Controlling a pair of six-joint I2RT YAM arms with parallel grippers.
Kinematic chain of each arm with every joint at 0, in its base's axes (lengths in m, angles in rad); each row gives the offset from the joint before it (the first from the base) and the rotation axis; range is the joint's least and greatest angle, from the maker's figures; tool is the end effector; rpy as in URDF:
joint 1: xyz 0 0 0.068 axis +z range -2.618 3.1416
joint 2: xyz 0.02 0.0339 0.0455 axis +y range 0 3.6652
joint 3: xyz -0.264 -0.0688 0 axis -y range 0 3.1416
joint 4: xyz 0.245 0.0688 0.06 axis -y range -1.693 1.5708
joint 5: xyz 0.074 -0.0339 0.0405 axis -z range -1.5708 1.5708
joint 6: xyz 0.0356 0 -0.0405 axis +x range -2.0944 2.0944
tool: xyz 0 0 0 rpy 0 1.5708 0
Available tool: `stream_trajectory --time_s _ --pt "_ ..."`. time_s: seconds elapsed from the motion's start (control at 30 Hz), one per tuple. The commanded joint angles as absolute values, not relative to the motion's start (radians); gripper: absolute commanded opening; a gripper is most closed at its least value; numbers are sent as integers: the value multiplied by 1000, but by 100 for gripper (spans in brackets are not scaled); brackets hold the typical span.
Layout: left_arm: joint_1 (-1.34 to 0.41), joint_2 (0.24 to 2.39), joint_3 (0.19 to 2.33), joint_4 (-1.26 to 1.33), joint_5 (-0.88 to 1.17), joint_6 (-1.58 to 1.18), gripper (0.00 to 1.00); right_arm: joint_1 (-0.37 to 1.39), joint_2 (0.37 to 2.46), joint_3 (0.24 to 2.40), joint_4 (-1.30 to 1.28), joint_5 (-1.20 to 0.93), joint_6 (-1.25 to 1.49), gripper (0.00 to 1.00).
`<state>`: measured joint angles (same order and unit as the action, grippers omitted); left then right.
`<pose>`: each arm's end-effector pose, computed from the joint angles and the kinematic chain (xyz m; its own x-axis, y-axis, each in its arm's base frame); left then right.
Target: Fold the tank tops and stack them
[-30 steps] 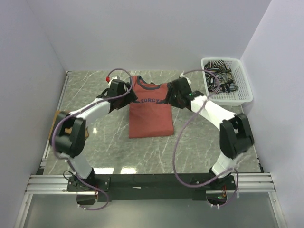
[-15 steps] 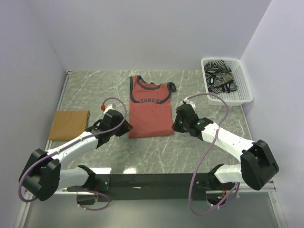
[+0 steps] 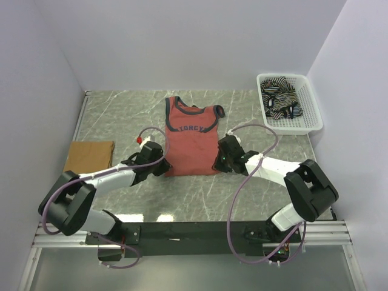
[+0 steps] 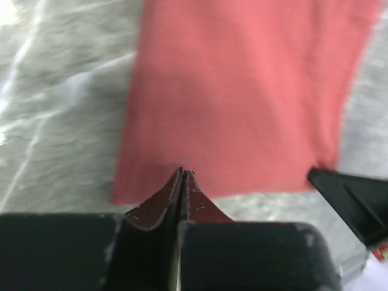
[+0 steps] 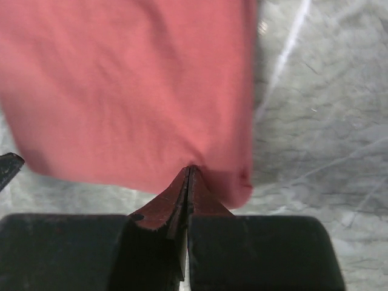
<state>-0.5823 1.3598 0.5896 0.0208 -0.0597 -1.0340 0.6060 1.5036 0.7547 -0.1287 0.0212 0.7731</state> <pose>0.2204 -0.1426 0.1695 -0.7314 -0.5455 -0.4093 -0.2268 0.7606 -0.6083 0.2409 0.1660 0.1697 -0.8424 0.2657 -0.4687 0.0419 0.8997 0.4346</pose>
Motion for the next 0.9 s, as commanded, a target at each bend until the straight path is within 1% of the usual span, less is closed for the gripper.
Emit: stream_trajectory --time_s 0.0,0.07,0.17,0.27,0.37,0.47,0.5,0.57,0.6,0.63,0.7,0.73,0.83,0.87 --pt "-586 1390 589 3 -120 -1075 4 598 1500 688 -69 25 790 0" --pt "-586 1396 563 -34 -141 -1095 0 597 1493 648 -55 14 801 0" --pt "-586 1394 529 -47 -152 -1108 1 597 1468 566 -20 3 811 0" --pt "-586 1379 514 -67 -164 -1112 1 595 1444 548 -14 3 818 0" --pt "-586 1359 511 -86 -167 -1111 1 586 1392 540 -23 -40 821 0" --pt "-586 1325 522 -107 -154 -1092 1 575 1339 549 -43 -63 822 6" --pt "-586 1295 531 -121 -150 -1075 2 577 1298 554 -69 -60 822 13" --pt "-586 1250 535 -139 -141 -1068 10 577 1252 566 -103 -48 821 24" --pt "-586 1224 532 -161 -135 -1065 16 577 1205 571 -133 -37 818 34" --pt "-586 1172 528 -170 -132 -1068 32 577 1181 572 -149 -9 819 38" --pt "-584 1112 509 -184 -124 -1080 45 578 1146 575 -182 21 818 44" --pt "-583 1098 502 -178 -118 -1081 53 577 1147 577 -190 34 812 45" --pt "-584 1101 479 -147 -95 -1089 60 577 1189 587 -186 20 808 45" --pt "-584 1112 477 -143 -92 -1088 61 577 1221 588 -175 12 810 45"
